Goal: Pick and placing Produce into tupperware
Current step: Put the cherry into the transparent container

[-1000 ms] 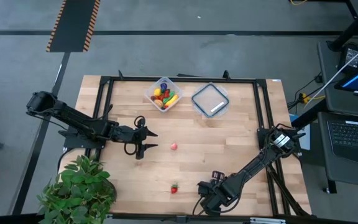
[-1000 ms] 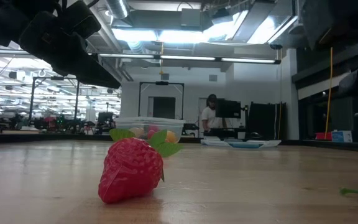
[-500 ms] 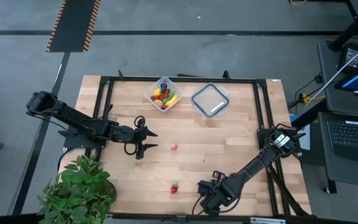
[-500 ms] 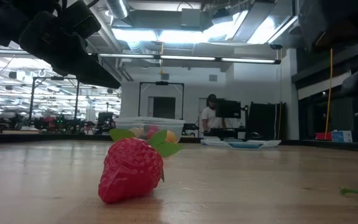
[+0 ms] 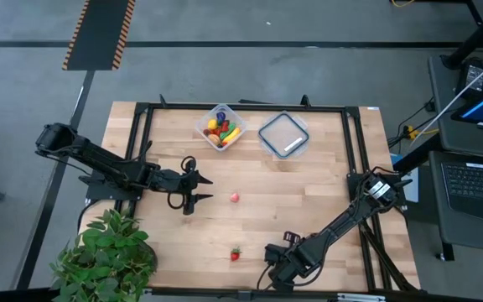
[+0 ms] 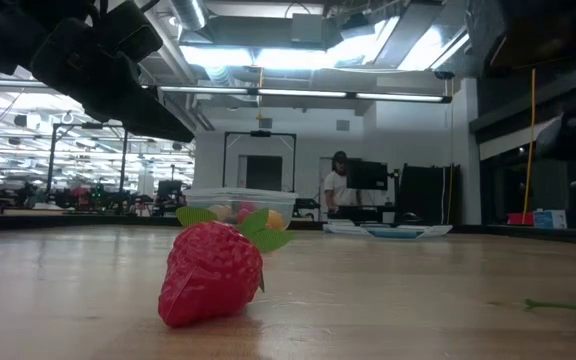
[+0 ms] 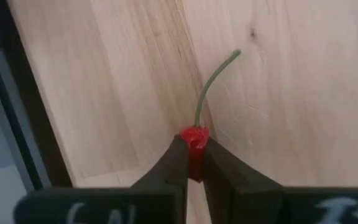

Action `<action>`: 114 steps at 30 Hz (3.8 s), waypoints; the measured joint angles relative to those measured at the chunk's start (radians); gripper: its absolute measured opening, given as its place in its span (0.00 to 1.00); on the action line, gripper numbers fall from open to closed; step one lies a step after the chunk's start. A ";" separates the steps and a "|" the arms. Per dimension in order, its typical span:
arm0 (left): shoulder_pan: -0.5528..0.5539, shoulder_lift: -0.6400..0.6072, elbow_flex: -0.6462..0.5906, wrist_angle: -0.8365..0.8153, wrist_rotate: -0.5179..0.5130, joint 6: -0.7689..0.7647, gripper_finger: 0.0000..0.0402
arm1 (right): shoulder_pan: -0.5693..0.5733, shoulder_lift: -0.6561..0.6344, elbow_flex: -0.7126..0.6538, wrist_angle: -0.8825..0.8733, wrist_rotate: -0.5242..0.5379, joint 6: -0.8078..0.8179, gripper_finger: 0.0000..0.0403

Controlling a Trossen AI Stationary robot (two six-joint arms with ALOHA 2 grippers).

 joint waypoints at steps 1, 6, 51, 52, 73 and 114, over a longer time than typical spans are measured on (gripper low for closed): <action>0.000 0.000 0.000 0.000 0.000 0.000 0.51 | 0.000 0.000 0.000 0.000 0.000 -0.002 0.08; 0.000 0.000 0.000 0.000 0.000 -0.001 0.51 | 0.000 -0.001 0.008 -0.011 0.003 -0.001 0.08; 0.001 0.000 0.000 -0.009 0.000 0.002 0.51 | 0.040 -0.252 -0.086 0.021 1.072 -0.041 0.05; 0.001 0.000 0.000 -0.010 0.000 0.002 0.51 | 0.040 -0.252 -0.102 0.063 1.075 -0.056 0.05; 0.001 0.000 0.000 -0.015 0.000 0.002 0.51 | -0.074 -0.252 -0.454 1.310 0.802 -0.833 0.05; 0.001 0.000 0.000 -0.129 -0.044 0.008 0.51 | -0.814 -0.252 -0.594 1.604 -0.036 -1.041 0.05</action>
